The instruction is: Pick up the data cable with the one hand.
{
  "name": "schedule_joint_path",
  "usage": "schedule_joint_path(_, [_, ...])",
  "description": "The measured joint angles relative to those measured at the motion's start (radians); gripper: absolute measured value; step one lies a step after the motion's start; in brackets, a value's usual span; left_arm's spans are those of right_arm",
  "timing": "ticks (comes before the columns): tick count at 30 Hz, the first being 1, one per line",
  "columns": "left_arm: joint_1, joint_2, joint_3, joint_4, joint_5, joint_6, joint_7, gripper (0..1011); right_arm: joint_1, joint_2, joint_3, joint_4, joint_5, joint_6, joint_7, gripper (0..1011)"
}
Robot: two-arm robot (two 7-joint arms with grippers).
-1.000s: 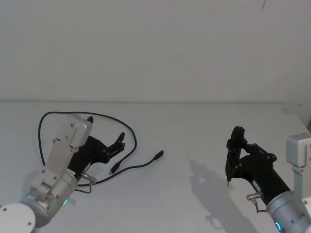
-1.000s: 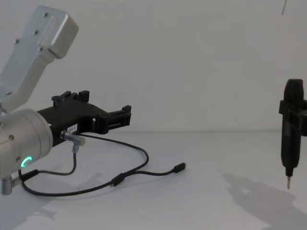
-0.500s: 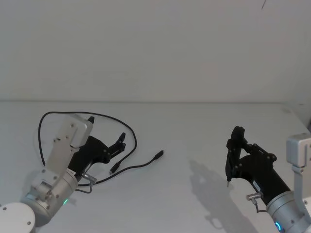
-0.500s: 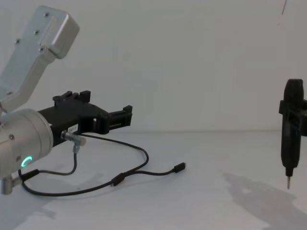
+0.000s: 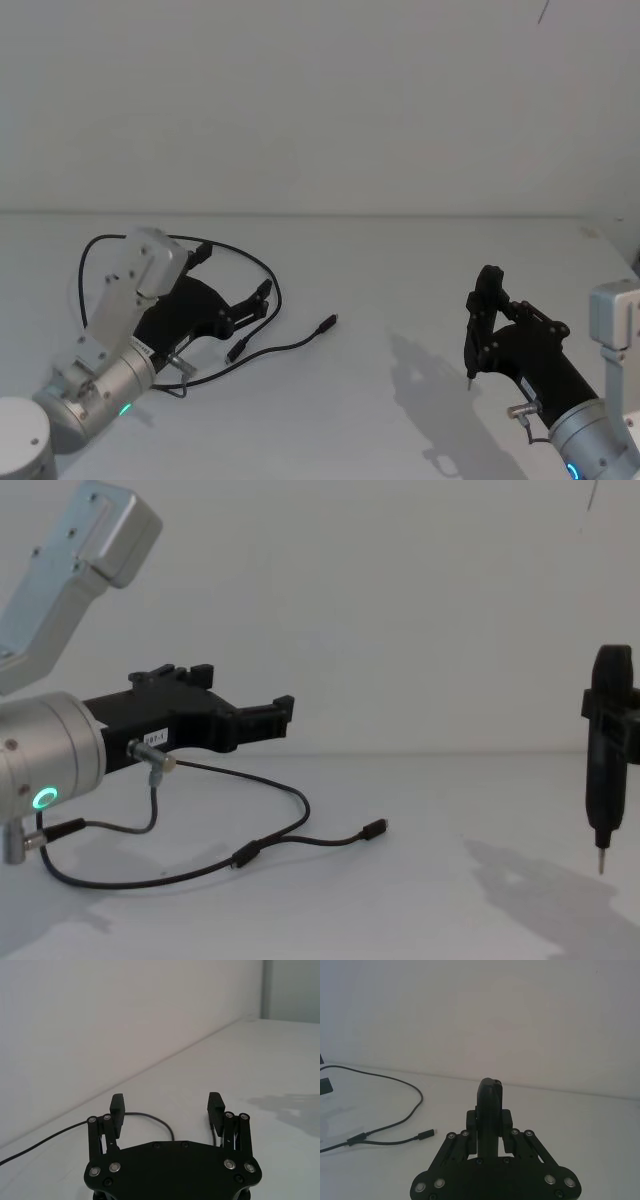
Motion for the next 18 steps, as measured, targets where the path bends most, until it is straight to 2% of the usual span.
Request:
schedule_joint_path(12, [-0.057, 0.028, -0.002, 0.067, -0.098, -0.012, -0.209, 1001, 0.000, 0.000, 0.000, 0.000, 0.000, 0.000, 0.000, 279])
schedule_joint_path(15, [-0.075, 0.036, 0.001, 0.096, -0.136, -0.008, -0.280, 1001, 0.000, 0.000, 0.000, 0.000, 0.000, 0.000, 0.000, 279])
schedule_joint_path(18, [-0.087, 0.040, 0.005, 0.117, -0.156, -0.001, -0.321, 1001, 0.000, 0.000, 0.000, 0.000, 0.000, 0.000, 0.000, 279])
